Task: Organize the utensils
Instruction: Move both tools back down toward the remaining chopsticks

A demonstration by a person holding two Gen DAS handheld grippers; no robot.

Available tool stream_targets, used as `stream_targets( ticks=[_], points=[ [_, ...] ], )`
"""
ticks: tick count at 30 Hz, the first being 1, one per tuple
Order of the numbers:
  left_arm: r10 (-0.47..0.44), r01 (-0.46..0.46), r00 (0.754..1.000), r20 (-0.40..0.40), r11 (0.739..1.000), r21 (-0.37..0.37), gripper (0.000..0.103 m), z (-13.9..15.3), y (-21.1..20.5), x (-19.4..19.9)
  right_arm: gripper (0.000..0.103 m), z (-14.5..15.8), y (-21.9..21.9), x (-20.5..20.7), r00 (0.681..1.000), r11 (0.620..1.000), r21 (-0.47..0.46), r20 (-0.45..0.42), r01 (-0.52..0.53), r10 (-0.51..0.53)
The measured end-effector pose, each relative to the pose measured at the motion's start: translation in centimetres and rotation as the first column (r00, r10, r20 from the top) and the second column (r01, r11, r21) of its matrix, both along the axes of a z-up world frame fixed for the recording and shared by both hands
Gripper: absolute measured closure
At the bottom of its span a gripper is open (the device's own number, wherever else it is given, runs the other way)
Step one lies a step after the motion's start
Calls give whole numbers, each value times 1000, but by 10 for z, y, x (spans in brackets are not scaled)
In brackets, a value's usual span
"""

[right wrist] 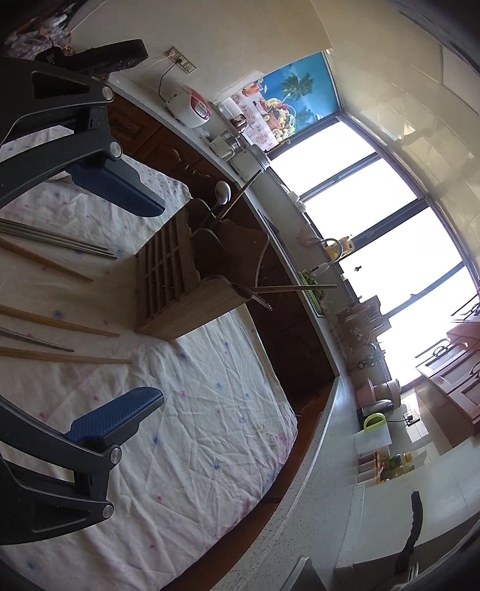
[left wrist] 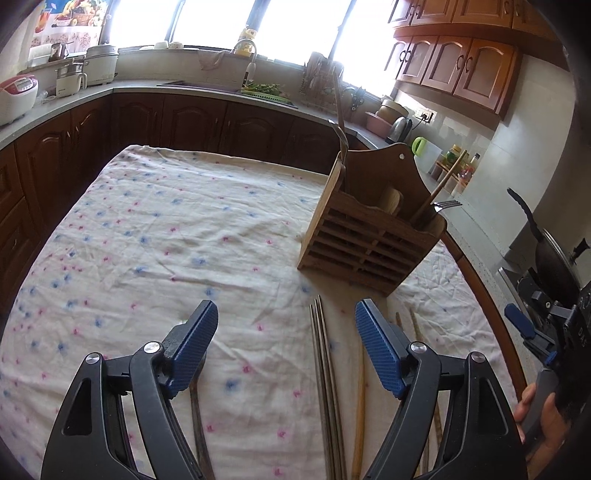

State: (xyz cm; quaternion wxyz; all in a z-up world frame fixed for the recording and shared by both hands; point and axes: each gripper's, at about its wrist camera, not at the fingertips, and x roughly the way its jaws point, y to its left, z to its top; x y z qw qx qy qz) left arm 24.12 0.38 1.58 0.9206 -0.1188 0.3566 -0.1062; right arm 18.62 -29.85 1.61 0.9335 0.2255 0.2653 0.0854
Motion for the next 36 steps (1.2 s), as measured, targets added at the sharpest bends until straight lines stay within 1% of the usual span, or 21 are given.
stream_targets(
  ticks=[4, 8, 12, 15, 22, 27, 28, 30, 32, 33, 34, 35, 36],
  points=[
    [-10, 10, 1000, -15, 1000, 21, 24, -8, -2, -19, 8, -16, -3, -22, 999, 1000, -9, -51, 3, -3],
    [-30, 31, 999, -38, 999, 27, 24, -17, -5, -36, 8, -30, -2, -39, 995, 1000, -31, -98, -2, -1],
    [-53, 56, 997, -49, 997, 55, 24, -25, -12, -50, 8, -38, 4, -53, 992, 998, -62, -127, -18, 10],
    [-65, 68, 996, -61, 996, 59, 24, -29, -16, -56, 8, -43, 5, -57, 990, 998, -66, -140, -24, 14],
    [-72, 78, 995, -74, 994, 74, 24, -32, -23, -56, 8, -44, 3, -57, 990, 998, -62, -141, -22, 13],
    [-64, 74, 993, -97, 992, 99, 24, -35, -27, -39, 10, -46, 4, -48, 989, 997, -68, -145, -28, 18],
    [-68, 79, 992, -103, 992, 100, 24, -35, -28, -34, 12, -46, 5, -45, 989, 997, -75, -146, -30, 18],
    [-76, 87, 990, -117, 991, 99, 24, -37, -30, -24, 20, -47, 7, -37, 987, 995, -97, -159, -36, 20],
    [-78, 92, 988, -131, 990, 105, 25, -39, -33, -14, 33, -50, 7, -26, 984, 993, -108, -179, -44, 24],
    [-77, 92, 988, -137, 990, 110, 25, -39, -34, -8, 37, -51, 7, -21, 981, 992, -114, -190, -45, 23],
    [-79, 96, 986, -144, 989, 113, 26, -40, -36, -3, 43, -51, 7, -15, 980, 991, -122, -200, -48, 22],
    [-84, 102, 985, -152, 988, 115, 29, -42, -37, 3, 47, -52, 7, -9, 978, 991, -127, -207, -51, 24],
    [-87, 107, 983, -161, 987, 118, 32, -43, -39, 9, 49, -53, 7, -3, 976, 990, -131, -214, -54, 25]
  ],
)
